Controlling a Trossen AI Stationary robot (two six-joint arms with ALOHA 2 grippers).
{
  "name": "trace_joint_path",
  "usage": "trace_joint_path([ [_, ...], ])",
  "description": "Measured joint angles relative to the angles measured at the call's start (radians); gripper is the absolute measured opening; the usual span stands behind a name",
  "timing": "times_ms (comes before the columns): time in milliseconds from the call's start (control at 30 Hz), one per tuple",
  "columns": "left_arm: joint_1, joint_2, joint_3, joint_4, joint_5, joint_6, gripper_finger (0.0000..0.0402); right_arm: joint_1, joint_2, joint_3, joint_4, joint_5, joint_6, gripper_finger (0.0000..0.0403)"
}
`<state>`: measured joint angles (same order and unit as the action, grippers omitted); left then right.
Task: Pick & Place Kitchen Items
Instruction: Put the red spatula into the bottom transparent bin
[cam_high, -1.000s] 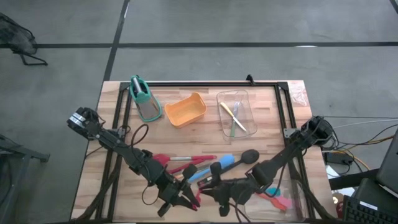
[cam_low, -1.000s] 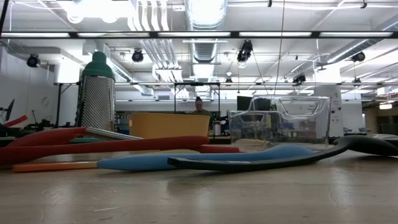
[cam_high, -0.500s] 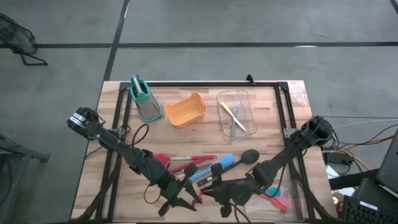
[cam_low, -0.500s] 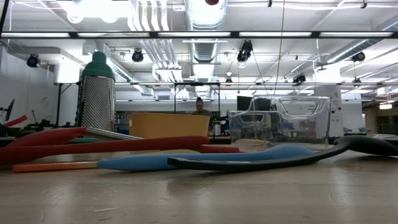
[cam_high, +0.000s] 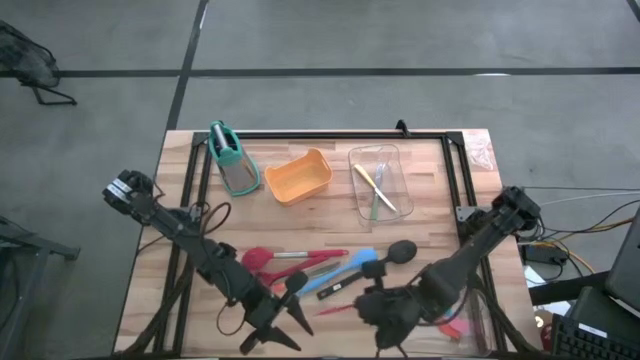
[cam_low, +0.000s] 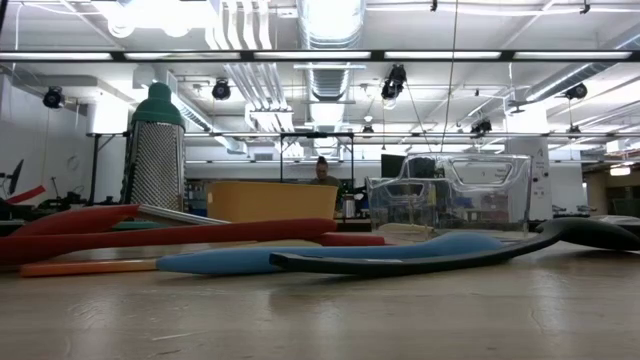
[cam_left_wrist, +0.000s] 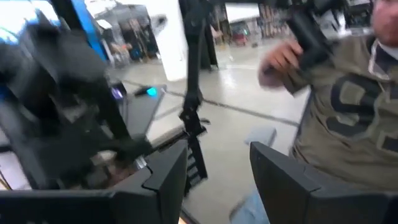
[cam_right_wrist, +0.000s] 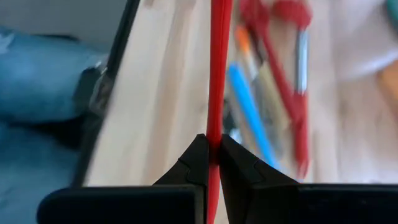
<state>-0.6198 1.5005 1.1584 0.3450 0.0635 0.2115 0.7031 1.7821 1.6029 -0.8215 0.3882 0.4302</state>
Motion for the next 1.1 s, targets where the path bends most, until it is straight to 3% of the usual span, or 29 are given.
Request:
trace_joint_path([
  [167,-0.012,0.003,-0.002,-0.086,-0.003,-0.002,0.0181,0.089,0.000,0.096,-0.270,-0.076,0.253,0.0013],
  [333,-0.013,0.004,-0.043,-0.078,-0.005,-0.018,0.0181,0.214,-0.001,0.164,-0.566,-0.117,0.642,0.0013],
  [567,-0.013,0.005,-0.137,0.014,-0.013,-0.040,0.0181,0.402,0.000,0.117,-0.671,-0.152,1.008,0.0013],
  [833,-0.017,0.003,-0.150,0.048,-0.013,-0.067,0.0181,0.500,0.000,-0.029,-0.637,-0.242,1.193,0.0013],
  [1100,-0.017,0.003,-0.150,0.048,-0.013,-0.066,0.0181,0.477,0.000,-0.142,-0.558,-0.268,1.189,0.0040],
])
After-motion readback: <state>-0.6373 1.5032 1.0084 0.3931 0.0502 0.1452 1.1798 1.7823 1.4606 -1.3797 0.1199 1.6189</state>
